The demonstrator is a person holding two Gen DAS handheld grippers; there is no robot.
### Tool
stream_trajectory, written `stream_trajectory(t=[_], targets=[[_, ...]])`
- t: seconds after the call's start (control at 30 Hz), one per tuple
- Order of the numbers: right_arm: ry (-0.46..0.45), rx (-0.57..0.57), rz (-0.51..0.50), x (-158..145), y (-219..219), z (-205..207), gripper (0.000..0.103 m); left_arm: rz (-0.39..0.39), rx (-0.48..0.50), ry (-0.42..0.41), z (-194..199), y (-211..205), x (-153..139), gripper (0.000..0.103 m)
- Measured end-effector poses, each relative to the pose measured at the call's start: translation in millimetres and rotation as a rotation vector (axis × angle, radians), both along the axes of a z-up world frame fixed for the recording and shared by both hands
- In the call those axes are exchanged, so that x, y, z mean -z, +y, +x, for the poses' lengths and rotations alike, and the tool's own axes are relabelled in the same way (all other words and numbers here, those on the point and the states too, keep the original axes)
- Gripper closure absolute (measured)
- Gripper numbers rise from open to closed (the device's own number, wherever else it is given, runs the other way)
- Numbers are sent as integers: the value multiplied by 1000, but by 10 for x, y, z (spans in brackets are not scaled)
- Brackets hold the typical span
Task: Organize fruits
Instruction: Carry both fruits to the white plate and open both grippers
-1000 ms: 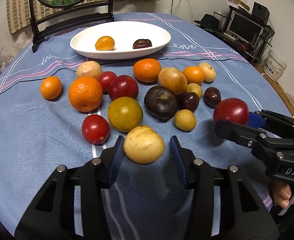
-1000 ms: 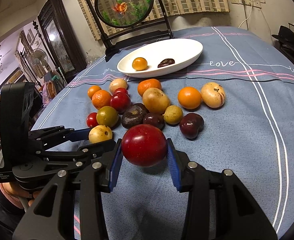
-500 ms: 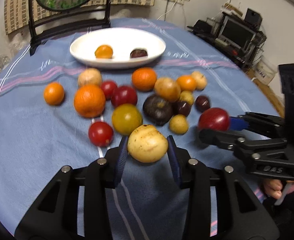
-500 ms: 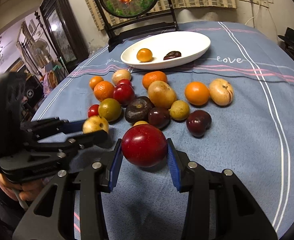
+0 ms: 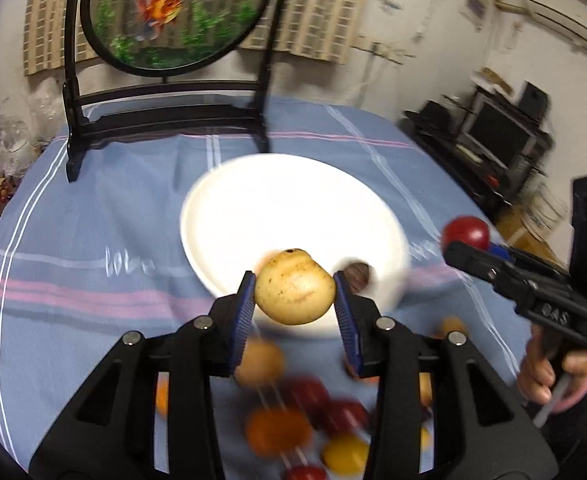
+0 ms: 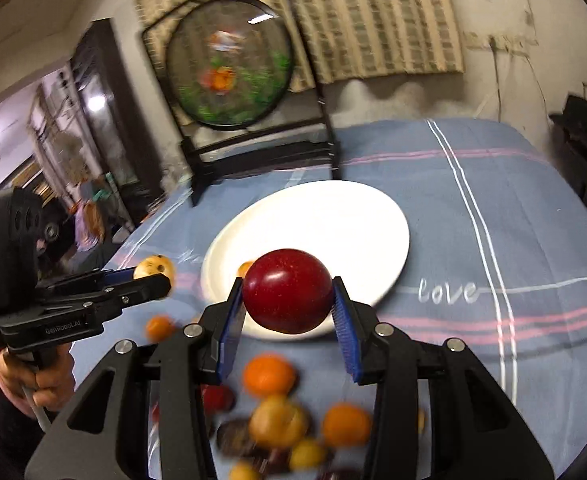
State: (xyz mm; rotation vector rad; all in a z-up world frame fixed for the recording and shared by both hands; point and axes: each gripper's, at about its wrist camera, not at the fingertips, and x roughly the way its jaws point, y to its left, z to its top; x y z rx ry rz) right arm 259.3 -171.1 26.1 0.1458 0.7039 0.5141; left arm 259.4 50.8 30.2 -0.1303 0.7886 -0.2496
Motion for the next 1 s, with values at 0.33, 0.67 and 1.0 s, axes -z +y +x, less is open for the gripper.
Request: stream_trajectory(t=[0.33, 0.67, 1.0], targets=[[168, -9, -98, 476, 333, 854, 60, 0, -54, 139, 977, 96, 454, 63], [240, -60, -150, 624, 486, 919, 50, 36, -65, 233, 1142, 97, 674, 43], [76, -34, -120, 74, 141, 167, 38, 102, -48, 34, 218, 18, 7, 10]])
